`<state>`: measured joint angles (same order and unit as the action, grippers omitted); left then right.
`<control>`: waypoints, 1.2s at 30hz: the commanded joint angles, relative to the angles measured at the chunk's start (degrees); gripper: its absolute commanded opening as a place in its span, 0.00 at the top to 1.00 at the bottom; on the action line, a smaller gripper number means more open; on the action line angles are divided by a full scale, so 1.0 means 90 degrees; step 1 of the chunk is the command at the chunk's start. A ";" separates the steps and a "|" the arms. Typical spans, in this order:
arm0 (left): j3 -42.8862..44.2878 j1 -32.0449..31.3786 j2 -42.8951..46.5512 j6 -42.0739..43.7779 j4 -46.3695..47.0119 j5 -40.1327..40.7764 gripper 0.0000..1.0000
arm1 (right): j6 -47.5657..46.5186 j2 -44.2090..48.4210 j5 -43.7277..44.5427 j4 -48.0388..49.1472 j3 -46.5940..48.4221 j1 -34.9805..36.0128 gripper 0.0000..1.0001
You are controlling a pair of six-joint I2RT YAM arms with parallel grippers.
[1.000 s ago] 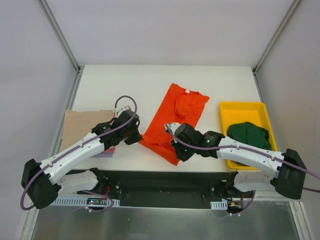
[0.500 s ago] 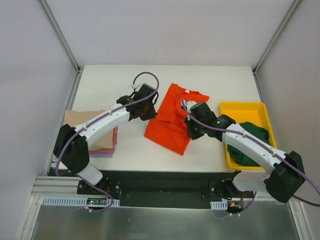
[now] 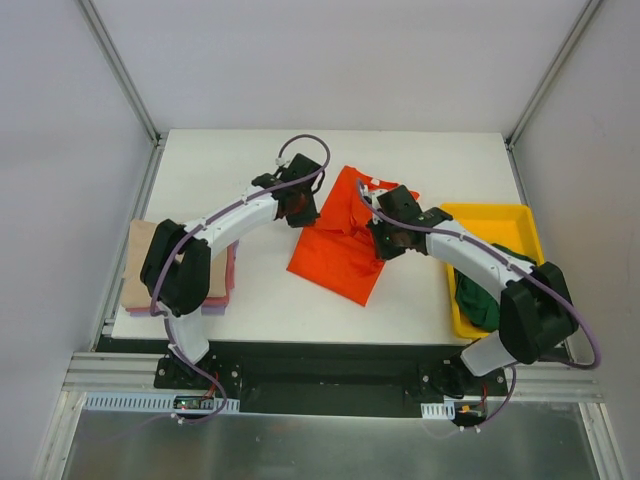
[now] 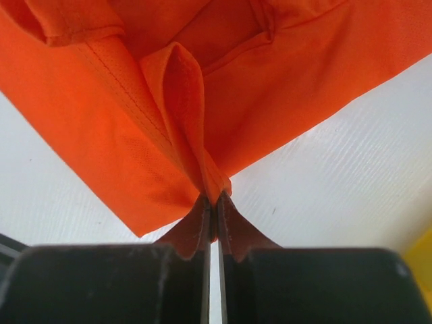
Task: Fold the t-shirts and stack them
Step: Fold the folded rectangular tshirt in 1/3 of the way
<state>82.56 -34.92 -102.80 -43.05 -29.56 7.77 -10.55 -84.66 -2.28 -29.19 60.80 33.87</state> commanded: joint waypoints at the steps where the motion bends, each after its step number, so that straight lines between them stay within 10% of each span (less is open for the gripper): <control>1: 0.0416 0.0178 -0.0266 0.0359 -0.0065 0.0016 1.00 | -0.0254 -0.0377 -0.0029 0.0264 0.0296 -0.0208 0.96; 15: 0.0953 0.0393 -0.1223 0.0613 -0.0055 -0.0267 0.96 | -0.0167 -0.1344 0.0672 0.0558 0.0559 -0.0423 0.91; 18: 0.1089 0.0413 -0.1282 0.0749 -0.0055 -0.0346 0.81 | 0.0000 -0.1443 0.1258 0.0324 0.0851 -0.0462 0.81; 23: 0.1227 0.0442 -0.0961 0.1013 -0.0055 -0.0297 0.18 | 0.0175 -0.1083 0.1690 0.0060 0.1155 -0.0482 0.38; 25: 0.1023 0.0442 -0.0620 0.1033 -0.0055 -0.0161 0.01 | 0.0234 -0.0751 0.1321 0.0108 0.1029 -0.0472 0.06; 36: -0.2325 0.0540 0.1763 0.0497 0.0774 -0.0413 0.01 | 0.0312 0.1447 0.0078 0.1826 -0.1645 0.0503 0.04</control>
<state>70.94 -31.00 -91.68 -36.03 -26.52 6.50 -7.73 -77.30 0.43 -19.86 53.71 33.19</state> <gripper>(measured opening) 0.990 0.958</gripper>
